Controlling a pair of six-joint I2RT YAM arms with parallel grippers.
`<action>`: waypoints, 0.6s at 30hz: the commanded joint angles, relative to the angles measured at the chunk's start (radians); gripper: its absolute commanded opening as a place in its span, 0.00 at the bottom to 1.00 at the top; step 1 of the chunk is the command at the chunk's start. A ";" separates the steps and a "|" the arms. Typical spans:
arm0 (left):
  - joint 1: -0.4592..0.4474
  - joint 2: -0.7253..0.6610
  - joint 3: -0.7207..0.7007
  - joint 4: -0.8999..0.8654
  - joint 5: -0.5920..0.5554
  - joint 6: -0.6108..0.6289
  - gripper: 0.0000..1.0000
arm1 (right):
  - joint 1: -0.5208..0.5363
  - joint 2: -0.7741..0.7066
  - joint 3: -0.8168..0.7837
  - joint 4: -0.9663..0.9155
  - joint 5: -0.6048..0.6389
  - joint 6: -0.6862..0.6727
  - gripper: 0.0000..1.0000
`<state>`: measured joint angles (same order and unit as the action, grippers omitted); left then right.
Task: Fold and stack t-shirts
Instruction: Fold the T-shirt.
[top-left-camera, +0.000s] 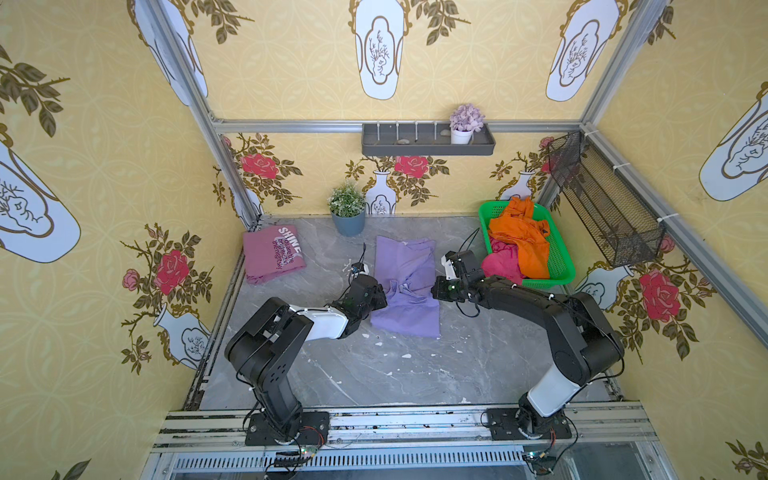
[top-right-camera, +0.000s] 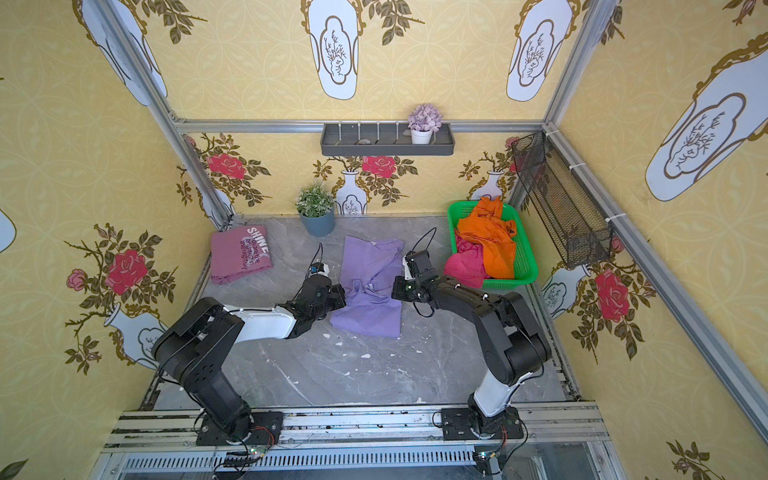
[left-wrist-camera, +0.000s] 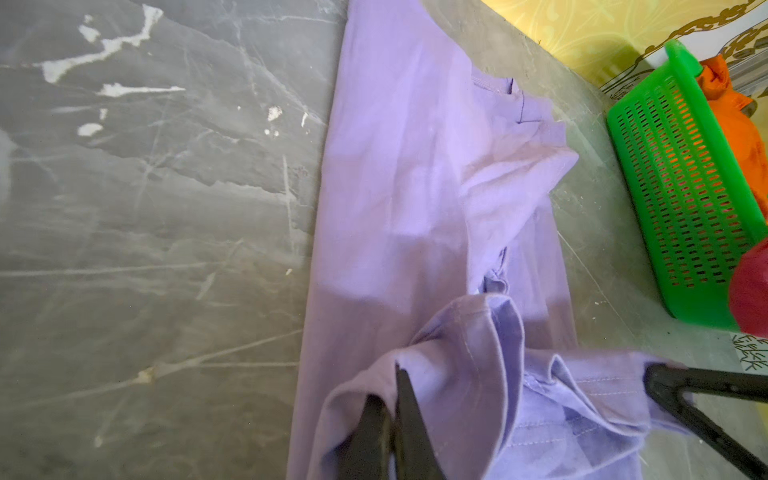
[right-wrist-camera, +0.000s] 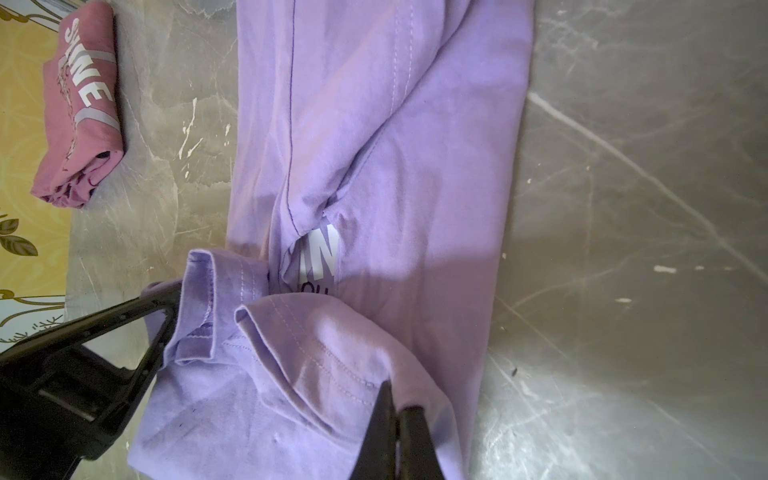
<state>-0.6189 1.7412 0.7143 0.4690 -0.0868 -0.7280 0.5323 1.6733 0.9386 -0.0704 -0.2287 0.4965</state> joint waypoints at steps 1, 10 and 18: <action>0.013 0.042 0.008 0.147 0.048 0.000 0.44 | 0.001 -0.004 0.013 0.038 0.071 -0.026 0.24; 0.038 -0.146 -0.107 0.065 -0.008 0.054 0.99 | 0.209 -0.281 -0.083 -0.066 0.141 0.028 0.34; 0.033 -0.392 -0.315 0.116 0.007 0.002 0.92 | 0.336 -0.123 -0.231 0.218 0.049 0.181 0.00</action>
<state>-0.5827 1.3712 0.4252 0.5606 -0.0818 -0.7071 0.8619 1.4956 0.7265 0.0036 -0.1600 0.6125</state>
